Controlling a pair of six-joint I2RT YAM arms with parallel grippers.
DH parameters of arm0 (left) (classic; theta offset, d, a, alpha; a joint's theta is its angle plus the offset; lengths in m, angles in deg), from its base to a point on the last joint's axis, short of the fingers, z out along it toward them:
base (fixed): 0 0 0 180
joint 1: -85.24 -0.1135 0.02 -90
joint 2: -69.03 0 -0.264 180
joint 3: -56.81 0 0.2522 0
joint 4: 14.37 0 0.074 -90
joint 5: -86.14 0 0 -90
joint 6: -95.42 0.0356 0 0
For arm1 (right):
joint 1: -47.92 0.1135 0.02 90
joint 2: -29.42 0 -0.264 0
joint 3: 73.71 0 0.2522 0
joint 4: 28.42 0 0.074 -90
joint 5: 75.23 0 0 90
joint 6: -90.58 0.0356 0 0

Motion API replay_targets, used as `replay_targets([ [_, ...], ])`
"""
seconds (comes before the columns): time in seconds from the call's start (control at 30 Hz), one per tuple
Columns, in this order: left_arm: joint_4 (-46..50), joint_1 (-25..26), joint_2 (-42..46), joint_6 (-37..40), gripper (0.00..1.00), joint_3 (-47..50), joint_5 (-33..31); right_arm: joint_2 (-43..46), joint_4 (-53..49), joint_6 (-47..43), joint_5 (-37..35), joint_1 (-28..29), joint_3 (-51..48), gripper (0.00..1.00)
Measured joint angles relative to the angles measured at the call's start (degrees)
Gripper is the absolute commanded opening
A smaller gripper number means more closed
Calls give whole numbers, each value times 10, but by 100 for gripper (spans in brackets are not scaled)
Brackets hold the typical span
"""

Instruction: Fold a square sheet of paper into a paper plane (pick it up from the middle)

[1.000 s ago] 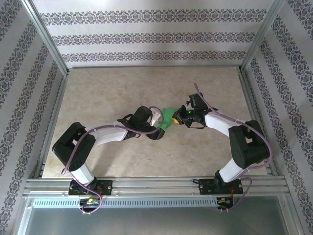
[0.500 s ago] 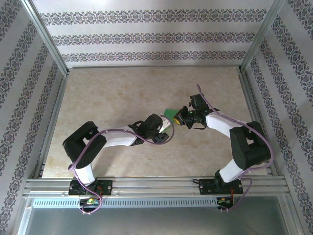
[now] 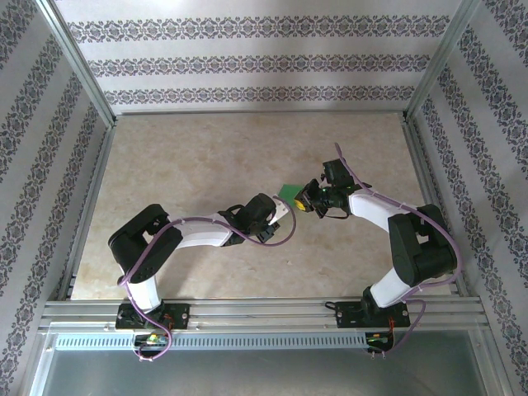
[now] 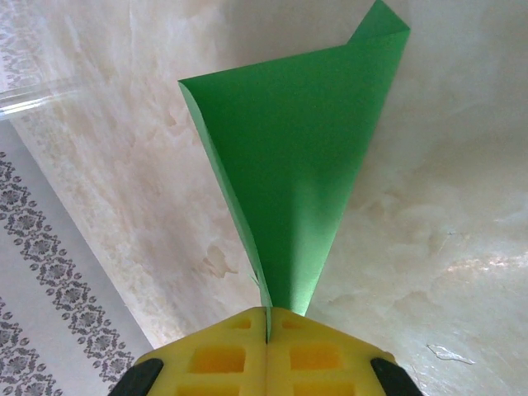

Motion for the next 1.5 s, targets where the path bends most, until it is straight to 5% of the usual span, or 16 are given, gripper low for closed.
replay_targets([
  [0.27,14,0,-7,3,9,-18,13,0,0,-1,8,0,0,17],
  [0.8,48,0,-25,0,0,-40,52,23,-21,-31,0,-31,-23,72],
  [1.07,120,-8,-46,-14,0,-99,105,58,-39,-70,-31,-76,-31,81],
  [1.5,255,-66,-109,-93,0,-221,234,70,-47,-100,-52,-105,-51,82],
])
